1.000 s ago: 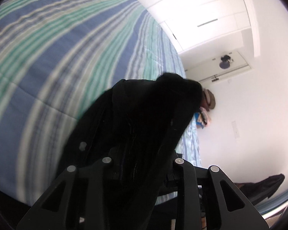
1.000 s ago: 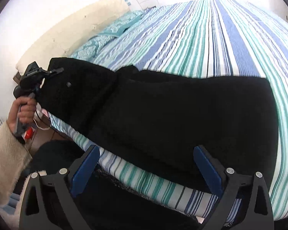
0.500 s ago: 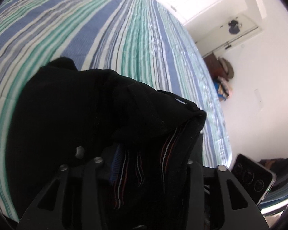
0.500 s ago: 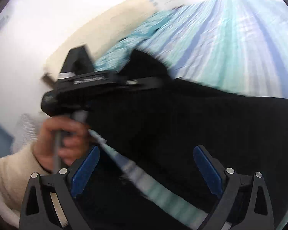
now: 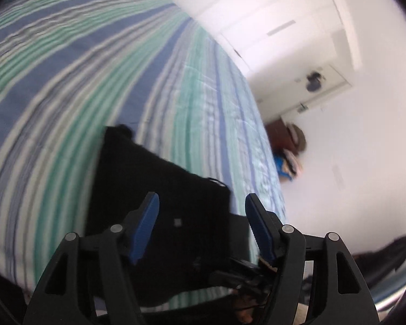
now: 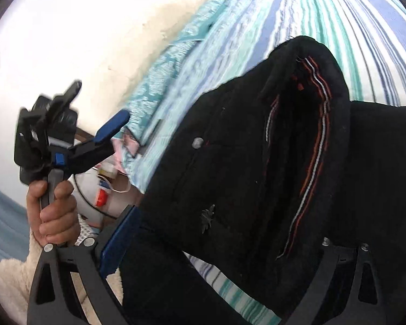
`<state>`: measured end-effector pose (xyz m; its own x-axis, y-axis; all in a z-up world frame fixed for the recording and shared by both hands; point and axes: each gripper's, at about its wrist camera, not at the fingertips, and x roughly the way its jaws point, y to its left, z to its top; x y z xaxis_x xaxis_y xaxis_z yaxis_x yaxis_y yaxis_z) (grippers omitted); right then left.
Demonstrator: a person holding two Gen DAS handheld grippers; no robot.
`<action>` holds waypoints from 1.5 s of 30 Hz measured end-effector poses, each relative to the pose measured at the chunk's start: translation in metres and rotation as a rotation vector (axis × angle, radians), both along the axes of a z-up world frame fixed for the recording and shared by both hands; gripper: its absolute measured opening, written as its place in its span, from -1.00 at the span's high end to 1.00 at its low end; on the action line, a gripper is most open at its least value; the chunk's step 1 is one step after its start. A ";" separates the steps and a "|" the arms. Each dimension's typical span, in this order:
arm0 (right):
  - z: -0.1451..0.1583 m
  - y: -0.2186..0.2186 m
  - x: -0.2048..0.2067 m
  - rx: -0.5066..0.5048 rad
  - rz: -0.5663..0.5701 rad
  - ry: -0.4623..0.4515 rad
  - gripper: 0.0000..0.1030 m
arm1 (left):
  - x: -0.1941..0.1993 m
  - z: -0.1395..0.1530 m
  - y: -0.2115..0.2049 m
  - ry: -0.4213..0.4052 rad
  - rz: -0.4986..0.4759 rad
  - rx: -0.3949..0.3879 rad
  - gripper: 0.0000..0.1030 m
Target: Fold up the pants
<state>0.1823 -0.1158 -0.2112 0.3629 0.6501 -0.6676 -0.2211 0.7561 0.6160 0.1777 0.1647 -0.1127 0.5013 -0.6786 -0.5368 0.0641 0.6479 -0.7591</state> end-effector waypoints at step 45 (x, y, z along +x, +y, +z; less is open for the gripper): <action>0.032 -0.140 -0.082 -0.143 -0.497 0.052 -0.28 | -0.059 -0.047 -0.157 -0.148 -0.267 0.639 -0.33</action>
